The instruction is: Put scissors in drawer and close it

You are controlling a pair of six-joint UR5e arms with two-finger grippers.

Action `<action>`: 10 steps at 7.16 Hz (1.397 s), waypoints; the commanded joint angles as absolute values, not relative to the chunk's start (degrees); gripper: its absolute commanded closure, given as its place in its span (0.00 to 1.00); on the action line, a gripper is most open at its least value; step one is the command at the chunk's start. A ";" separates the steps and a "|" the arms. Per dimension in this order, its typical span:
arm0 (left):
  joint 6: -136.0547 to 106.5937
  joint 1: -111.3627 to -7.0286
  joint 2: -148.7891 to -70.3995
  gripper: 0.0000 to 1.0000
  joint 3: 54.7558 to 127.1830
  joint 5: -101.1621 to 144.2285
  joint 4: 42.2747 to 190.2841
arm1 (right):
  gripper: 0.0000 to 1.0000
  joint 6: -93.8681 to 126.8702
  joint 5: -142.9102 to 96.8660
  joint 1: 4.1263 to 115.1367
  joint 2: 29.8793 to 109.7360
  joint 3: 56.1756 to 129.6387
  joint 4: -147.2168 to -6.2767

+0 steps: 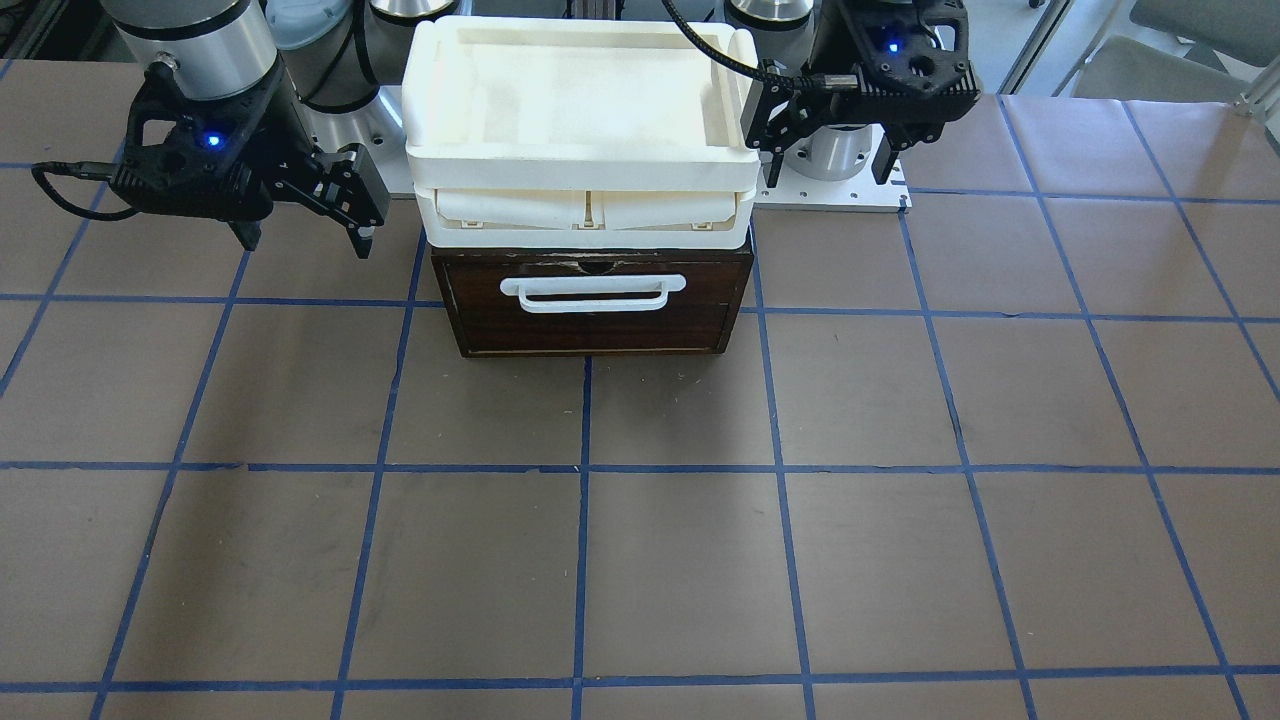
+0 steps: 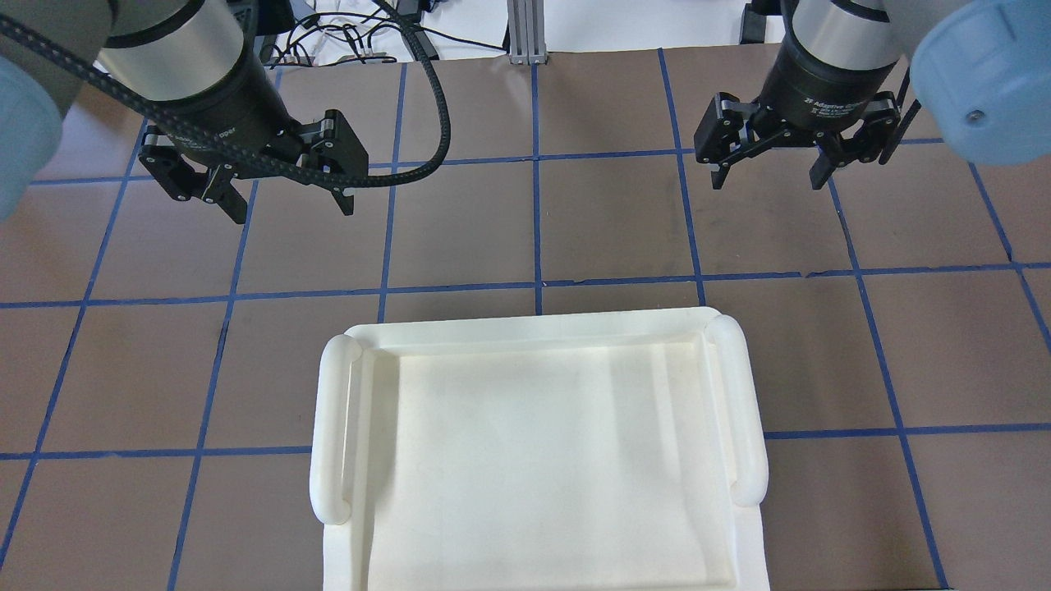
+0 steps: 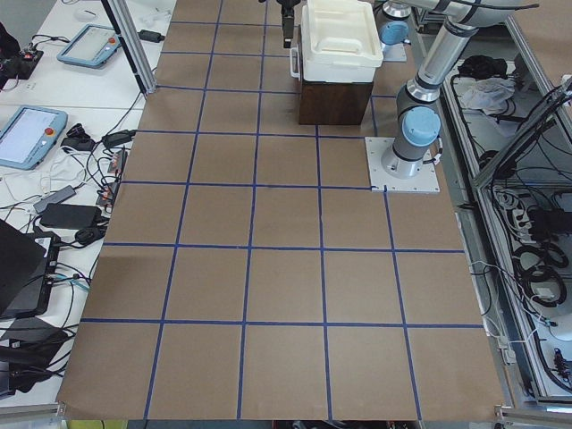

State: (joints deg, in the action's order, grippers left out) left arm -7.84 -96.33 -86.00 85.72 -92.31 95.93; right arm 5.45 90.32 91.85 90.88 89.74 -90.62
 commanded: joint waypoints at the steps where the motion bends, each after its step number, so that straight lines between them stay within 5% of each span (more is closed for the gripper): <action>1: 0.43 -90.30 -86.31 0.00 84.11 -89.06 95.09 | 0.00 5.45 90.26 91.85 90.97 89.74 -90.62; 10: 2.99 -90.00 -86.04 0.00 85.69 -87.63 93.78 | 0.00 5.45 90.26 91.85 90.88 89.74 -90.62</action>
State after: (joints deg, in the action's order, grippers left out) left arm 2.75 -90.02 -86.05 85.49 -87.67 93.88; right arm 5.45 90.31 91.85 90.88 89.74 -90.61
